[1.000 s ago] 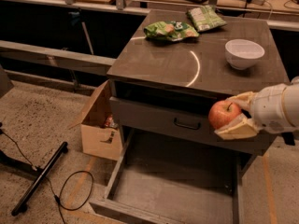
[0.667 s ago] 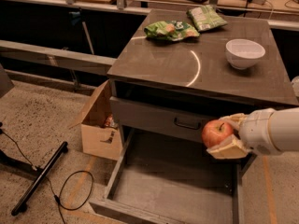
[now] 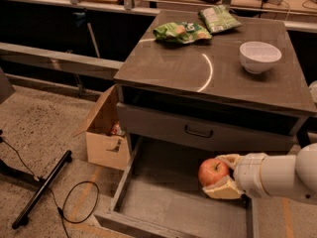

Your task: Place apple into middle drawer

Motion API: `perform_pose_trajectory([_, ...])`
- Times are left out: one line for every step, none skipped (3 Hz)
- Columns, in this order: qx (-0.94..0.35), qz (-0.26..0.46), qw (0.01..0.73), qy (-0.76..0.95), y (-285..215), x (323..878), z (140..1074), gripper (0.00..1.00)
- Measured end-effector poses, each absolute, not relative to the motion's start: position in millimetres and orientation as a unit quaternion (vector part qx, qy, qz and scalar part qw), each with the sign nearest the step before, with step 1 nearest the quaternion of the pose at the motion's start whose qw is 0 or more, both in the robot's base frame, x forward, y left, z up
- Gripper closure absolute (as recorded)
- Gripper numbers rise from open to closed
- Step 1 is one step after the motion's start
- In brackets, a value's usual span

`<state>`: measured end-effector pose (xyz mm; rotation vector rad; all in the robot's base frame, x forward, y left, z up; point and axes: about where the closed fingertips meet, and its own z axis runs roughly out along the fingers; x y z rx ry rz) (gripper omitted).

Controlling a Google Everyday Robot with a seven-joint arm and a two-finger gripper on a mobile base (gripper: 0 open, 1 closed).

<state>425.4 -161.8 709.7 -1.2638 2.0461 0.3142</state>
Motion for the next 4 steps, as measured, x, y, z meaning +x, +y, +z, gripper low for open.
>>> perform_pose_trajectory([-0.492, 0.151, 0.353, 0.782, -137.7, 429.3, 662.7, 1.00])
perform_pose_trajectory([-0.492, 0.151, 0.353, 0.781, -137.5, 429.3, 662.9, 1.00])
perform_pose_trajectory([-0.497, 0.144, 0.357, 0.778, -133.5, 438.9, 636.9, 1.00])
perform_pose_trajectory([-0.503, 0.140, 0.378, 0.764, -127.2, 461.7, 597.0, 1.00])
